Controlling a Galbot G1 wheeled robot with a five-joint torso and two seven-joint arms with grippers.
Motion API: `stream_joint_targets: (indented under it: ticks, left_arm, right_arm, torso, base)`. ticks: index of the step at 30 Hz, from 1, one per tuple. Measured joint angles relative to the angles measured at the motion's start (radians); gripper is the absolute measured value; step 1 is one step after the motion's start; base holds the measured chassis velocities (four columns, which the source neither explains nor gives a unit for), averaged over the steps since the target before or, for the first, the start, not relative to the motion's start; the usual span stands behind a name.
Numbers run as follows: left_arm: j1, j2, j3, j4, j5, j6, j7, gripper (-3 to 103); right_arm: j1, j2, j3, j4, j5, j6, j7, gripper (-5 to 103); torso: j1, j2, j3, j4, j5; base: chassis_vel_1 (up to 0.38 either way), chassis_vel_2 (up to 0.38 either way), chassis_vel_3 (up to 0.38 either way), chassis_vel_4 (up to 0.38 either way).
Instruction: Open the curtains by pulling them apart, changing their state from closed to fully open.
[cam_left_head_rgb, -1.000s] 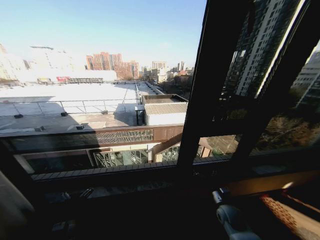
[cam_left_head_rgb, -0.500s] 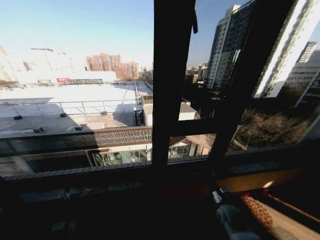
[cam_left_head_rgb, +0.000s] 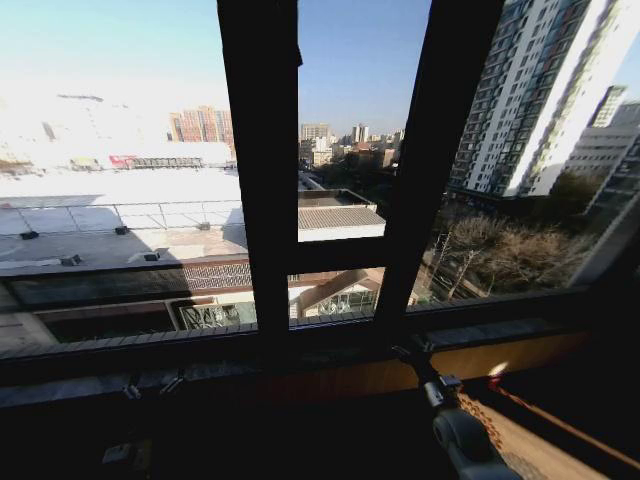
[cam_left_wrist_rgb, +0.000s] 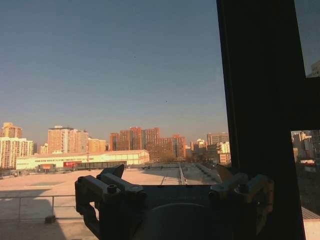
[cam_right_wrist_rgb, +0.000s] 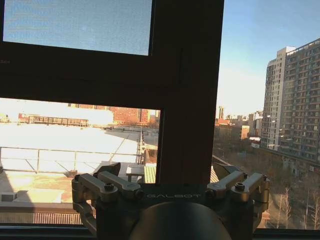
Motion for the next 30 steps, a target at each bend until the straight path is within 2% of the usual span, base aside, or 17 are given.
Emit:
stream_joint_targets:
  ticks: [25,30]
  left_arm:
    - [0.000,0.000,0.000,0.000,0.000,0.000,0.000,100]
    - [0.000,0.000,0.000,0.000,0.000,0.000,0.000,100]
  right_arm:
    - [0.000,0.000,0.000,0.000,0.000,0.000,0.000,100]
    - [0.000,0.000,0.000,0.000,0.000,0.000,0.000,100]
  torso:
    - [0.000,0.000,0.000,-0.0002,-0.0002]
    - [0.000,0.000,0.000,-0.0001,0.0002]
  base:
    - [-0.346,-0.354,0.352,0.351]
    - [-0.259,-0.272,0.250,0.233]
